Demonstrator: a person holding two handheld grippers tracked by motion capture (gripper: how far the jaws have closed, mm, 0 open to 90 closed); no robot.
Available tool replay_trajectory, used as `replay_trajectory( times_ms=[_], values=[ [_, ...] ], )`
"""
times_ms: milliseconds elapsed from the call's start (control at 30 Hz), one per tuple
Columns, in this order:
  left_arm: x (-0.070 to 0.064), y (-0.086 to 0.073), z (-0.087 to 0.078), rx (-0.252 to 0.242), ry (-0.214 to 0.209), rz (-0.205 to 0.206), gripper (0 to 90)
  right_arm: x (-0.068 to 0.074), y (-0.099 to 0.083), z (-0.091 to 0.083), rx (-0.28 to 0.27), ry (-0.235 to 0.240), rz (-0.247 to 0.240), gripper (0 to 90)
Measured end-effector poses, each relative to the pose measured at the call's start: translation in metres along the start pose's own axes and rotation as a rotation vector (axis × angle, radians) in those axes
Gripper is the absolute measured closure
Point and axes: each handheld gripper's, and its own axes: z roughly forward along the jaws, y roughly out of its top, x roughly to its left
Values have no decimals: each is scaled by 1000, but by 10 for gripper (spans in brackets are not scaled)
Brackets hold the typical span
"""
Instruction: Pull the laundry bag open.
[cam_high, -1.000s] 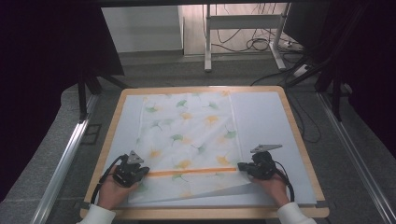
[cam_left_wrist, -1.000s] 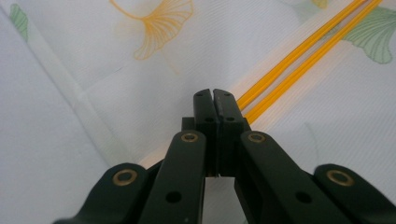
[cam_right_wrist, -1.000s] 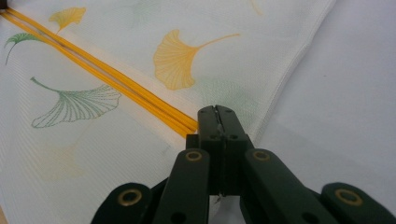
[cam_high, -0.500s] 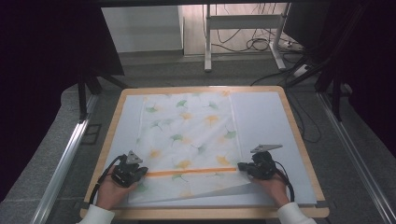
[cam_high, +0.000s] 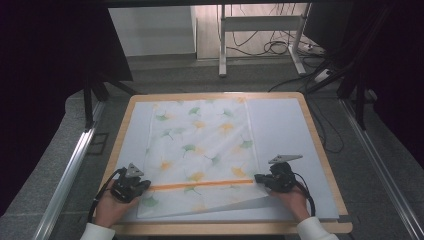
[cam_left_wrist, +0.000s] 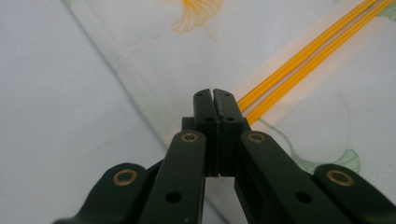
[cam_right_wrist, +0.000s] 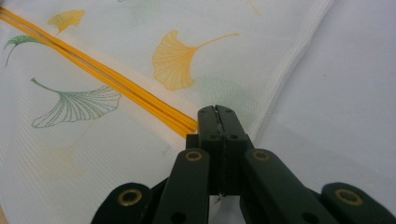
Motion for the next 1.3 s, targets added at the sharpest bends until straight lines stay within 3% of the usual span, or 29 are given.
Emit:
replay_trajectory(
  times_ms=[300, 400, 1000, 1133, 1300],
  values=[
    [5, -4, -5, 2, 25, -8, 900, 0, 0, 0, 1, 0, 1, 894],
    [8, -7, -7, -11, 8, -29, 900, 0, 0, 0, 1, -1, 0, 894],
    [11, -6, -4, -35, -25, -47, 898, 0, 0, 0, -2, -1, 2, 893],
    [8, -4, -4, -69, -34, -41, 890, 1, 0, 0, -3, -7, -3, 893],
    [5, -3, -9, -165, -21, -38, 809, 0, 0, -2, -7, 0, -5, 890]
  ],
)
